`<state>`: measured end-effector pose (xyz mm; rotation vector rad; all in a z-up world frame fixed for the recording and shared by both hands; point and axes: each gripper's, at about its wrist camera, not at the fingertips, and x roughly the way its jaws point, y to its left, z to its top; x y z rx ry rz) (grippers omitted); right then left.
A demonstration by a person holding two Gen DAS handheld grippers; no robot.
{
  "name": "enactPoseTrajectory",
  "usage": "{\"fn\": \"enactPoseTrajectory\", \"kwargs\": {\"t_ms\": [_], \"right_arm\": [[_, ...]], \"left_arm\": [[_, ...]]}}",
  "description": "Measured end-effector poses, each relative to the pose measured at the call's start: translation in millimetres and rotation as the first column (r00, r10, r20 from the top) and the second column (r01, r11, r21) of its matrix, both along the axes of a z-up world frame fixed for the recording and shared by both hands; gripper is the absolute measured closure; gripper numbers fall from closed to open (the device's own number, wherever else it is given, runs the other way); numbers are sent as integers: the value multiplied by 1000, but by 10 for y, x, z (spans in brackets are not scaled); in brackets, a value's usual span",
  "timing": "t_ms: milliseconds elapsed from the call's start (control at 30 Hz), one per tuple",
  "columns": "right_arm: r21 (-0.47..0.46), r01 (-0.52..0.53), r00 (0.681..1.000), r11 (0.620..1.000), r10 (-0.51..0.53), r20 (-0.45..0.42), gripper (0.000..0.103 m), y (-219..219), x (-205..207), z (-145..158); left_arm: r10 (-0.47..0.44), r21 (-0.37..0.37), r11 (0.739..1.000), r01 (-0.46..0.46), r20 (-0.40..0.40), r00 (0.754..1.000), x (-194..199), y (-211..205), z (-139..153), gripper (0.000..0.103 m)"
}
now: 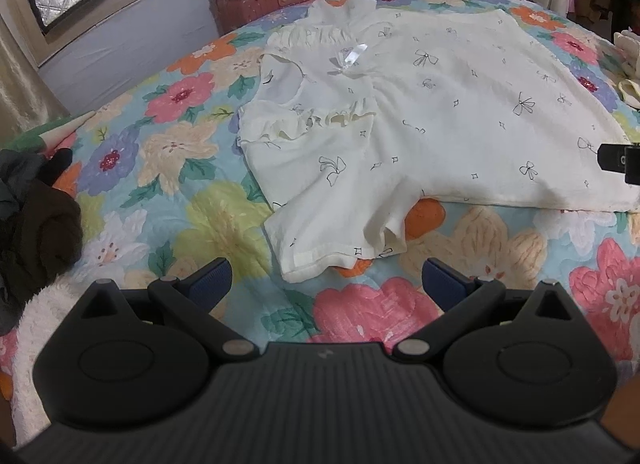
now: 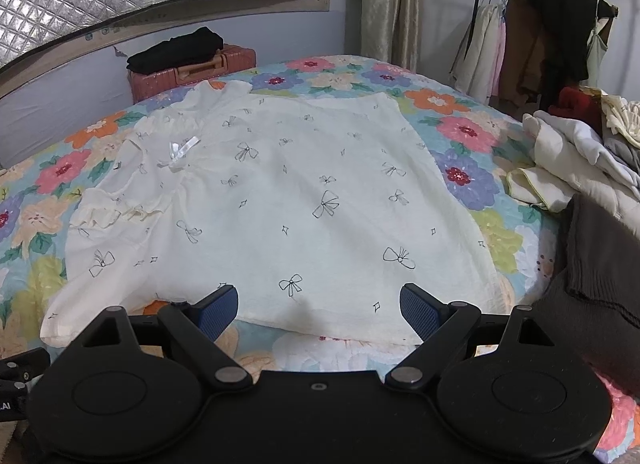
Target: Fold clothes
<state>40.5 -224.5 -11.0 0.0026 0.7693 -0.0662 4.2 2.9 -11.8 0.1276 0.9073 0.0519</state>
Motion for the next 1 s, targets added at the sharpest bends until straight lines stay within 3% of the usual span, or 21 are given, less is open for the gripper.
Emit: {"fn": "enactPoseTrajectory", "kwargs": {"t_ms": [333,1000], "right_arm": [[-20,13,1000,1000,-13,-13,12,52,48,-37],[-17,8,1000,1000,-8,-29,12,112,138,-130]], "left_arm": [[-19,-21,1000,19,6,1000,-18,14,-28,0],[-71,25,997,71,8,997,104,108,-158,0]]}}
